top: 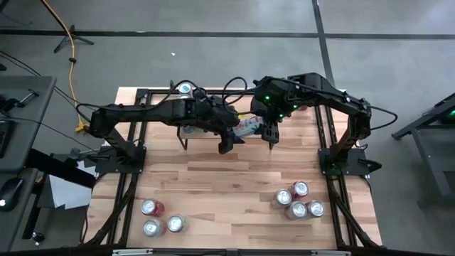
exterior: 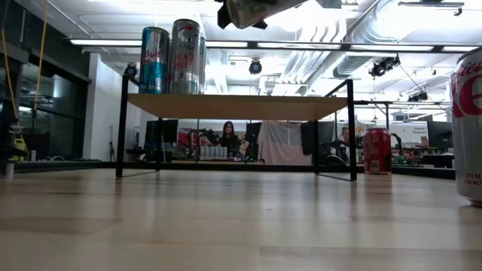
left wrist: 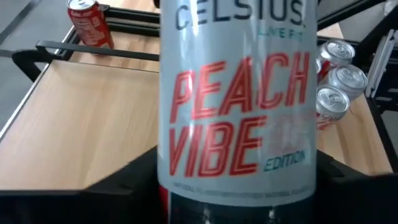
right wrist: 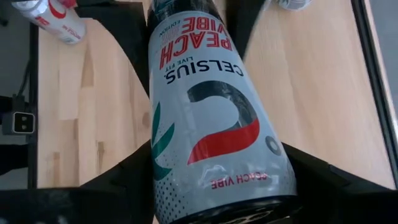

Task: Place canned beverage on shelf
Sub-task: Put the white-pink soda can aligned with the other white-pink soda cans on the shelf

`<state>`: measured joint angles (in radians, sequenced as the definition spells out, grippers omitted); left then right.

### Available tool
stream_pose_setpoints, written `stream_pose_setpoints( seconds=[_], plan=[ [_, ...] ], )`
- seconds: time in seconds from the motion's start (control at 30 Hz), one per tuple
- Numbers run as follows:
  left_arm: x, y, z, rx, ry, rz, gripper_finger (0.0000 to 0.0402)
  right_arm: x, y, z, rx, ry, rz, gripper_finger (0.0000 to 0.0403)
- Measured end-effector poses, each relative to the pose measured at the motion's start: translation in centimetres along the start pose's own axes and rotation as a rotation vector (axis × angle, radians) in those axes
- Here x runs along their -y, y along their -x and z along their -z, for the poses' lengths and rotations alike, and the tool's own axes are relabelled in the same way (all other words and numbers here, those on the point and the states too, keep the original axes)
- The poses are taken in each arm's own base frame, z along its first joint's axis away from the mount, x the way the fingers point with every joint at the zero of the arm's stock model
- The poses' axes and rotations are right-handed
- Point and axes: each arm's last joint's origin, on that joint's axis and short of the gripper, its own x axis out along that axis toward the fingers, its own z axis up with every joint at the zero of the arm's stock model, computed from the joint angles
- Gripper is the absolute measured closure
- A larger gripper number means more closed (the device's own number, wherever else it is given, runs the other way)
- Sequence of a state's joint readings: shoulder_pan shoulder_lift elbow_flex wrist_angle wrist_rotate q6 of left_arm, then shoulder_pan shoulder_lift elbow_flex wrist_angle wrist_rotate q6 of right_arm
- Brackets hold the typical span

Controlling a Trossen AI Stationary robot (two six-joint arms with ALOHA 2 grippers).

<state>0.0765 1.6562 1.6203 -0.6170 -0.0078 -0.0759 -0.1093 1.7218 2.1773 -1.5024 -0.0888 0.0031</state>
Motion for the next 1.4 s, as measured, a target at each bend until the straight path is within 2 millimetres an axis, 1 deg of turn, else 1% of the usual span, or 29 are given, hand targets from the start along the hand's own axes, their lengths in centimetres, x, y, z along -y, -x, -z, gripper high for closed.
stream_pose_setpoints(
  seconds=[0.03, 0.07, 0.2, 0.27, 0.37, 0.47, 0.57, 0.63, 0.77, 0.87, 0.97, 1.03, 1.17, 1.27, 1.4],
  plan=[
    [0.0, 0.0, 0.0, 0.000, 0.008, 0.001, 0.0205, 0.0, 0.0, 0.0, -0.001, 0.005, 0.001, 0.0151],
    [0.0, 0.0, 0.0, 0.000, 0.011, 0.002, 0.0211, 0.0, 0.0, 0.0, -0.001, 0.006, 0.003, 0.0145],
    [-0.1, 0.0, 0.0, -0.004, 0.010, -0.004, 0.0211, 0.0, 0.0, 0.0, -0.001, 0.004, -0.018, 0.0105],
    [-0.1, 0.1, 0.2, -0.017, 0.000, -0.006, 0.0211, -0.1, 0.2, 0.1, -0.007, 0.005, -0.020, 0.0091],
    [-0.2, 0.5, 0.3, -0.031, 0.001, -0.034, 0.0211, 0.1, 1.1, 0.4, -0.017, -0.006, -0.012, 0.0085],
    [-0.6, 1.3, 0.3, -0.032, -0.001, -0.080, 0.0211, 0.4, 2.3, 0.4, 0.026, -0.017, 0.034, 0.0083],
    [-1.0, 2.5, 0.3, -0.026, 0.008, -0.153, 0.0211, 0.6, 3.9, 1.0, 0.064, -0.021, 0.080, 0.0082],
    [-1.1, 3.4, 0.1, -0.003, 0.009, -0.203, 0.0211, 0.8, 4.9, 1.7, 0.081, -0.033, 0.111, 0.0082],
    [-1.4, 6.2, -0.3, 0.057, 0.016, -0.288, 0.0211, 1.3, 6.5, 3.4, 0.105, -0.090, 0.177, 0.0081],
    [-1.4, 8.3, -0.6, 0.139, 0.028, -0.301, 0.0211, 1.6, 7.1, 5.0, 0.112, -0.136, 0.190, 0.0081],
    [-1.4, 9.9, -0.7, 0.249, 0.054, -0.295, 0.0211, 1.7, 6.4, 6.6, 0.146, -0.189, 0.189, 0.0080],
    [-1.4, 10.5, -0.4, 0.329, 0.075, -0.288, 0.0211, 1.7, 5.3, 7.6, 0.206, -0.218, 0.168, 0.0080],
    [-1.4, 10.2, 0.6, 0.476, 0.134, -0.250, 0.0211, 1.4, 2.3, 9.5, 0.398, -0.285, 0.064, 0.0080],
    [-1.3, 9.3, 1.4, 0.572, 0.186, -0.209, 0.0211, 1.2, -0.2, 9.8, 0.644, -0.339, -0.018, 0.0080],
    [-1.3, 7.9, 2.0, 0.680, 0.246, -0.172, 0.0211, 1.0, -2.5, 8.9, 1.076, -0.365, -0.171, 0.0080]
  ],
)
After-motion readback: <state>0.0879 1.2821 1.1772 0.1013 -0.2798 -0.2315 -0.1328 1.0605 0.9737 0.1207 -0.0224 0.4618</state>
